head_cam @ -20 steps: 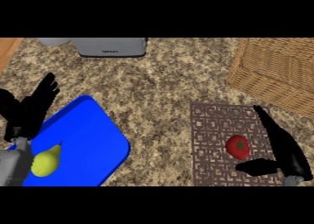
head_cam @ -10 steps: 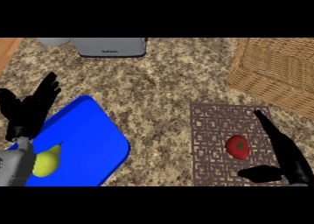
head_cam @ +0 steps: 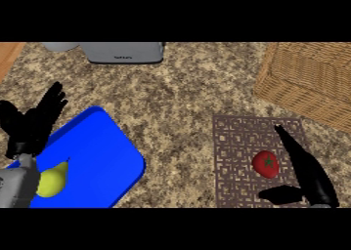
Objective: Pick the tomato from the placemat and place it in the basket
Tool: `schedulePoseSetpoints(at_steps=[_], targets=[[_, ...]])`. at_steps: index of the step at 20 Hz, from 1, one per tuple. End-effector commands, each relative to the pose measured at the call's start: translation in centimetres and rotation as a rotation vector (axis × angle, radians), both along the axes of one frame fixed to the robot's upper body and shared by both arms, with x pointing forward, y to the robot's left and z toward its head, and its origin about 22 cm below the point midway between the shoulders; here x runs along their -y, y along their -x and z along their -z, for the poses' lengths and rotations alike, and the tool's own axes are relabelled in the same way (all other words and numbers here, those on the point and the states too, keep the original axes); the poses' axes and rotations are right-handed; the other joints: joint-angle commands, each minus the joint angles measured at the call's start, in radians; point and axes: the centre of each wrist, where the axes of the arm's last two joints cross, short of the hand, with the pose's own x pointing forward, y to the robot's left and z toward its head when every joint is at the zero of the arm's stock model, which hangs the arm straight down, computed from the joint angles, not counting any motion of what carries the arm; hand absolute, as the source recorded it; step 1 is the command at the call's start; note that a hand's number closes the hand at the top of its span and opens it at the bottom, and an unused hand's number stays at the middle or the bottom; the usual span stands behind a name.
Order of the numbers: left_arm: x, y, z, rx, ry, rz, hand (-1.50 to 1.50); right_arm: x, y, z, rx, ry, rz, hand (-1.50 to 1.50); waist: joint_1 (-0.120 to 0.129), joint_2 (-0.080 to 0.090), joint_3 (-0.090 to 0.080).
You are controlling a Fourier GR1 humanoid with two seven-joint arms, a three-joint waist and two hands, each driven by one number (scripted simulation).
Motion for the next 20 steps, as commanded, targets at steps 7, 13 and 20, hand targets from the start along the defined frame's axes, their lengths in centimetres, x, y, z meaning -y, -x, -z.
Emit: schedulePoseSetpoints(at_steps=[7, 13, 20], targets=[[0.3, 1.1, -0.4, 0.017, -0.001, -0.004, 0.0, -0.4, -0.9, 2.2, -0.031, 0.082, 0.013, -1.5, 0.002, 0.0, 0.0], [1.3, 0.1, 0.4, 0.011, 0.011, 0.0, 0.0, -3.7, -1.3, 3.0, -0.054, 0.153, -0.07, 1.5, 0.001, 0.0, 0.0], [0.6, -0.6, -1.0, 0.0, 0.016, 0.011, 0.0, -5.3, -1.6, 4.1, -0.077, 0.186, -0.123, 1.5, 0.001, 0.0, 0.0]])
